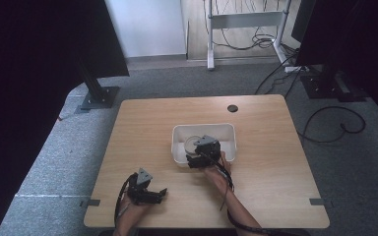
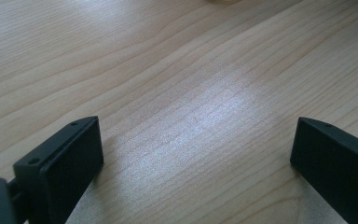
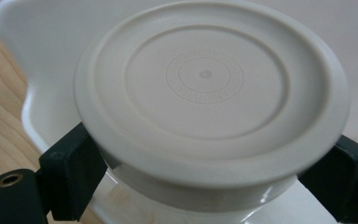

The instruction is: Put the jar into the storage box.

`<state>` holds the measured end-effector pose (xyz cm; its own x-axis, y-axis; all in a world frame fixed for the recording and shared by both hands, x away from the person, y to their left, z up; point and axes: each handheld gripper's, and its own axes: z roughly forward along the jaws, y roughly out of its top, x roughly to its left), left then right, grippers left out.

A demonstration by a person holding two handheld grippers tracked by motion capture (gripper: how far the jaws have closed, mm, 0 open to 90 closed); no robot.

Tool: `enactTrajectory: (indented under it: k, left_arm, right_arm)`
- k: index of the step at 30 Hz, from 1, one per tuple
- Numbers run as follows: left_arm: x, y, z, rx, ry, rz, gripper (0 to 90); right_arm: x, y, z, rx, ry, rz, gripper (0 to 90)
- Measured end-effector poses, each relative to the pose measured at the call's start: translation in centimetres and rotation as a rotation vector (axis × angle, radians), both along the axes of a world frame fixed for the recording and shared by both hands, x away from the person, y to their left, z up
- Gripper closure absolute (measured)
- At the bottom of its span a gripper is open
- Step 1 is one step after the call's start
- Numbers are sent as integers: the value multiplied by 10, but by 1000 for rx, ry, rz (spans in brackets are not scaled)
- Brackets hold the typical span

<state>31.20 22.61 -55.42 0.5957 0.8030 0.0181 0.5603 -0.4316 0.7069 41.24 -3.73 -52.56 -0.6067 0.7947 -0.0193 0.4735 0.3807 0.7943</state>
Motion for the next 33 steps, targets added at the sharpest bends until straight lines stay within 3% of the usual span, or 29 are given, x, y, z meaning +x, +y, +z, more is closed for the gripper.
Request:
enactTrajectory:
  k: [7,12,16,23,33]
  left_arm:
    - [0,0,0,0,0,0,20]
    - [0,0,0,0,0,0,20]
    - [0,0,0,0,0,0,20]
    - [0,0,0,1,2,0,20]
    - [0,0,0,1,1,0,20]
  right_arm:
    - [4,-3,-2,39,34,-13,94]
    - [4,-3,-1,36,47,-16,93]
    - [5,-4,0,32,58,-8,89]
    - [7,-10,2,69,86,27,27]
    - [-1,-13,10,49,50,66,25]
